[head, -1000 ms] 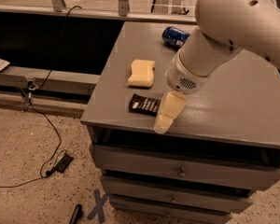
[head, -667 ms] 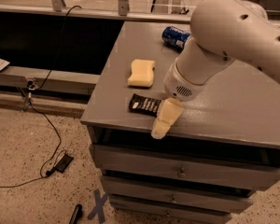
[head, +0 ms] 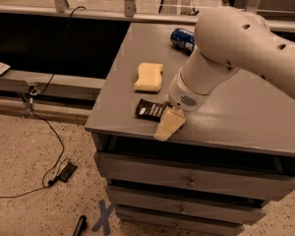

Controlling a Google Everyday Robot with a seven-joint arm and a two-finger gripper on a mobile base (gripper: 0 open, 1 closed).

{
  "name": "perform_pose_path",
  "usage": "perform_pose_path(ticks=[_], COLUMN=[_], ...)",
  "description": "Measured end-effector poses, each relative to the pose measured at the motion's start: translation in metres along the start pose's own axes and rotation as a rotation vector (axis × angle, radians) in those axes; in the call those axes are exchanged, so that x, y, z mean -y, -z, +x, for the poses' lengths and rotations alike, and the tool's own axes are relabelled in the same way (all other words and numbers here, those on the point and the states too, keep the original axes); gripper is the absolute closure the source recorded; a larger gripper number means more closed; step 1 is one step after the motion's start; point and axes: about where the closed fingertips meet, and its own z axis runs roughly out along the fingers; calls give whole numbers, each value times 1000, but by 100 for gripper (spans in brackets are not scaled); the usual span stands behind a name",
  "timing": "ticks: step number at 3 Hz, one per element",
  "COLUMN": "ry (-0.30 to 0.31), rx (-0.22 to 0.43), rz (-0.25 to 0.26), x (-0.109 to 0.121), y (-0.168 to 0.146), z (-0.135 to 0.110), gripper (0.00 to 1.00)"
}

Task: Pick rxbar chocolate

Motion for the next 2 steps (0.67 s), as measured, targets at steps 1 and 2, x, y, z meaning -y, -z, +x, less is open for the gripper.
perform_pose_path(ticks=[1,2], ry=[-1,-1], rx=[0,0], rz=[-5,-5], x=[0,0], y=[2,7], z=[-1,-3], gripper=[64,88])
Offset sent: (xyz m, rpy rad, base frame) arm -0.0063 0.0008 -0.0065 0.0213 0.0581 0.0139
